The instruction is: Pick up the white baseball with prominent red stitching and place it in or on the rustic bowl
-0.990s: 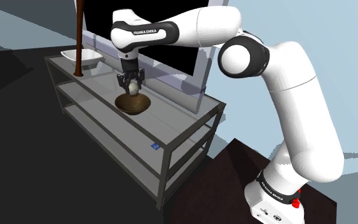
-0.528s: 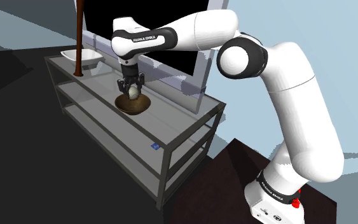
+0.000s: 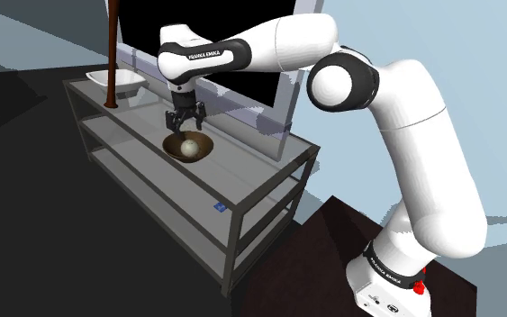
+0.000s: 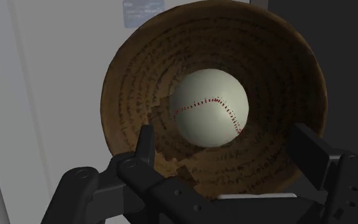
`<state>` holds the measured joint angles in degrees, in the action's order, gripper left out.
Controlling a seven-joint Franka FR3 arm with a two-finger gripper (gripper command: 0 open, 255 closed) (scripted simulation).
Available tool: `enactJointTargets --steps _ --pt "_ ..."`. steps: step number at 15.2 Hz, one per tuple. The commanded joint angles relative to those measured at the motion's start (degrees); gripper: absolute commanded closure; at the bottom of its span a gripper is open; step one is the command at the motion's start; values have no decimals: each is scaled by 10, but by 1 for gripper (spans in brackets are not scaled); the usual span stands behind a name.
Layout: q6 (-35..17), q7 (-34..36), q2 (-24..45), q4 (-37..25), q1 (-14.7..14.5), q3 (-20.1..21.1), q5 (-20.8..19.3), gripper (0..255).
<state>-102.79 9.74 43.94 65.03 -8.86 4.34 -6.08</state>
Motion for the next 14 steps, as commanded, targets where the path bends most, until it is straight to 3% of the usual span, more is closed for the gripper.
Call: enactJointTargets --steps 1,6,14 --pt "0 0 0 0 0 0 0 0" --pt "78 -3 8 -87 -5 0 1 0" --pt "79 -3 8 -87 -5 0 1 0"
